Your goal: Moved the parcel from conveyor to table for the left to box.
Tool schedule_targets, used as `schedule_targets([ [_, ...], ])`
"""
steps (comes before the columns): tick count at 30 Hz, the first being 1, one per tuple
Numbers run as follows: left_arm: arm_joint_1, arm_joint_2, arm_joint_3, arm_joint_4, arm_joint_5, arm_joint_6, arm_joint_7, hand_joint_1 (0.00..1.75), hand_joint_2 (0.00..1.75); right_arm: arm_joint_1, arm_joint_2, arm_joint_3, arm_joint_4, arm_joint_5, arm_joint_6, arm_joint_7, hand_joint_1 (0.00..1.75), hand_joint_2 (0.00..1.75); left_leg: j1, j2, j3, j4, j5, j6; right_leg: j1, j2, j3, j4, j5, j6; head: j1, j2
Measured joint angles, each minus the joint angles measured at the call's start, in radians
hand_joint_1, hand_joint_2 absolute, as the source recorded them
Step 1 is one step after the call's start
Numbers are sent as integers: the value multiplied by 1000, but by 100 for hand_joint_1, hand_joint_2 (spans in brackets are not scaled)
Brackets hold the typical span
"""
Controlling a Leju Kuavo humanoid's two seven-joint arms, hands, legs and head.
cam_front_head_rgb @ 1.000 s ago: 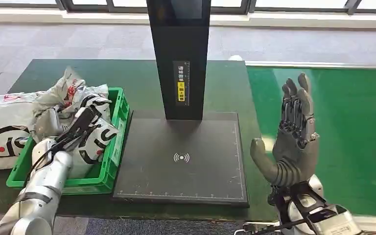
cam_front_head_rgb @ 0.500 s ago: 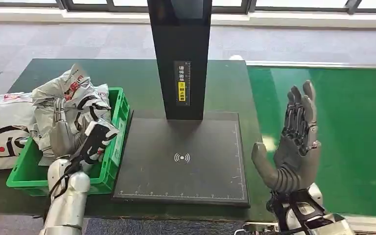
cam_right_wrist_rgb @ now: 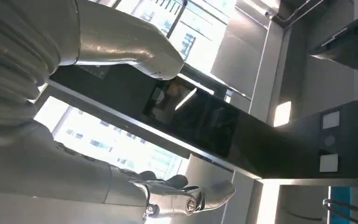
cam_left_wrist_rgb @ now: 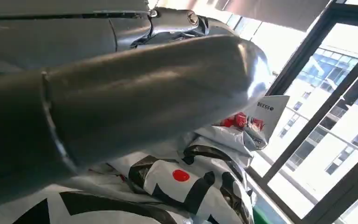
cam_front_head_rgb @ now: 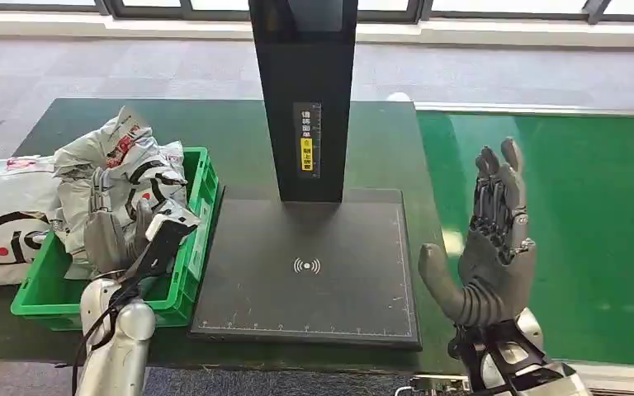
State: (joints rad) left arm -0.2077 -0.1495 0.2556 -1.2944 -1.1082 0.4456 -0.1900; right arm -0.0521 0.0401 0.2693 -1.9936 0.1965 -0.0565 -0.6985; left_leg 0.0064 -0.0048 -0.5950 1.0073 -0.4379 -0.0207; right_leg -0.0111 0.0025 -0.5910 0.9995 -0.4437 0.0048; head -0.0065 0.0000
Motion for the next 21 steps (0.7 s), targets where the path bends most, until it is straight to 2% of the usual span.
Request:
schedule_targets([
  [13,3,-2,-2,-9,11,6,-2,0,0,0,0,0,0,2,0,0,0,175,0,0,0,0,0,0,0,0,0,0,0,0,0,0],
  [16,15,-10,-2,-39,237,40,-139,0,0,0,0,0,0,12,0,0,0,175,0,0,0,0,0,0,0,0,0,0,0,0,0,0],
  [18,36,-22,-8,-93,568,-67,-301,0,0,0,0,0,0,11,-1,0,0,175,0,0,0,0,0,0,0,1,-1,0,0,0,0,0],
  [19,49,-26,-19,-124,805,-194,-382,0,0,0,0,0,0,2,0,0,0,175,0,0,0,0,0,0,0,1,0,0,0,0,0,0],
  [20,61,-27,-25,-141,941,-300,-410,0,0,0,0,0,0,-3,0,0,0,175,0,0,-1,0,0,0,0,0,0,0,0,1,0,0],
  [21,70,-26,-41,-164,1150,-504,-464,0,0,-1,0,0,1,-12,0,0,0,175,0,-1,-1,0,0,0,0,-1,0,0,-1,1,0,0],
])
